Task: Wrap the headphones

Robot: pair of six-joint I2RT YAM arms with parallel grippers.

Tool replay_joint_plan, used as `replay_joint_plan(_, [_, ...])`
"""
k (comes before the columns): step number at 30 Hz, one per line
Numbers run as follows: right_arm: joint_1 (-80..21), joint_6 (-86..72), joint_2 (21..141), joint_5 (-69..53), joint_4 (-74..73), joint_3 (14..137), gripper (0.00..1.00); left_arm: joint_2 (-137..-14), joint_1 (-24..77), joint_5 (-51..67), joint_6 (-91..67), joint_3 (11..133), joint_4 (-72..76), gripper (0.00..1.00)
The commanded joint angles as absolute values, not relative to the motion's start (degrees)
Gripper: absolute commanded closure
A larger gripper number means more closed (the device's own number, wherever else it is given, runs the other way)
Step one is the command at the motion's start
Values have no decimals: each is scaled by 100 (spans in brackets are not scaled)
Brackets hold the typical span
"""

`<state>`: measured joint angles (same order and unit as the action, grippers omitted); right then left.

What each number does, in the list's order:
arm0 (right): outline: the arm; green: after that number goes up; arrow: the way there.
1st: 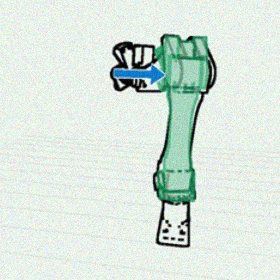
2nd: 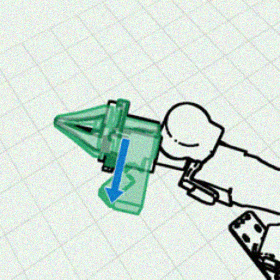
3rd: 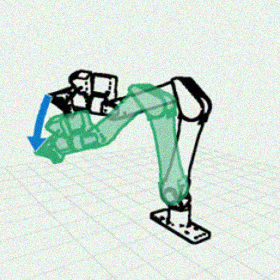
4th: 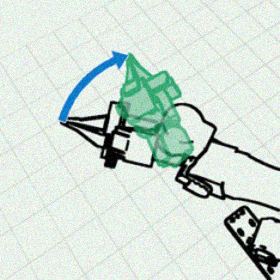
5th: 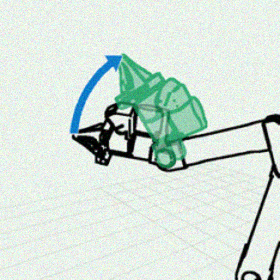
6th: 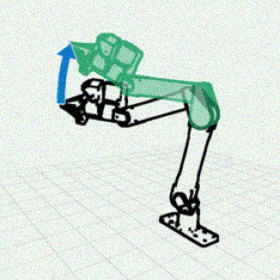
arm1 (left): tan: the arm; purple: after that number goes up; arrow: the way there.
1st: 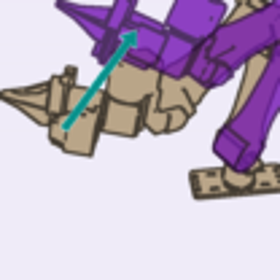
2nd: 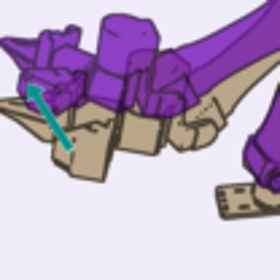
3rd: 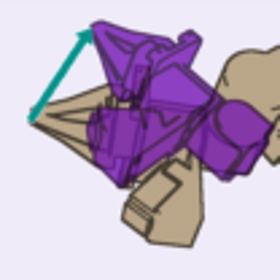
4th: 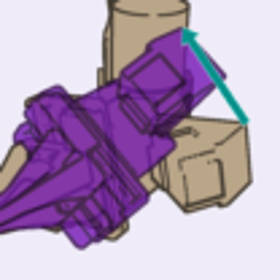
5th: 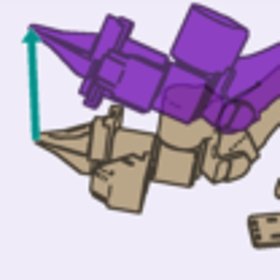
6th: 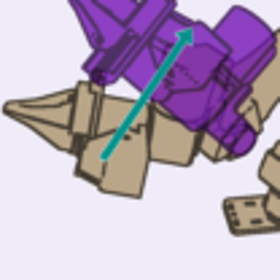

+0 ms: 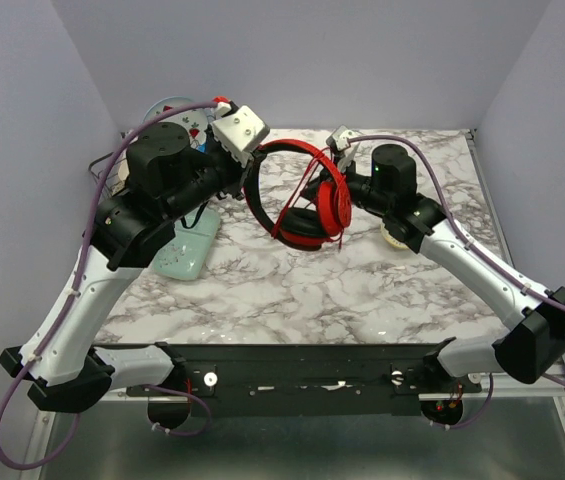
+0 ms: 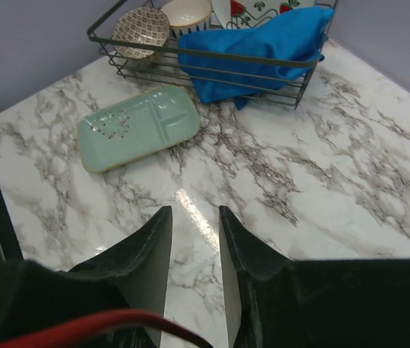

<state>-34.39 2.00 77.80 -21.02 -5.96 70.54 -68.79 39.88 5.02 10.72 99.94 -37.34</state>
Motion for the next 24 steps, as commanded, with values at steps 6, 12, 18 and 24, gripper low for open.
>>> replay_joint_plan(6, [-3410,-756,7787,-2594,729,6355,59,-7092,3999,44,316,10862,-3665,100])
replay_joint_plan(12, [-3401,-686,7699,-2330,721,5766,55,-7338,3999,-202,282,11442,-3753,100])
replay_joint_plan(18, [-3410,-642,7594,-2189,738,5450,55,-7488,3999,-246,272,11707,-3806,100])
replay_joint_plan(24, [-3401,-676,7559,-2101,738,5423,75,-7532,3955,-290,150,11777,-3806,100])
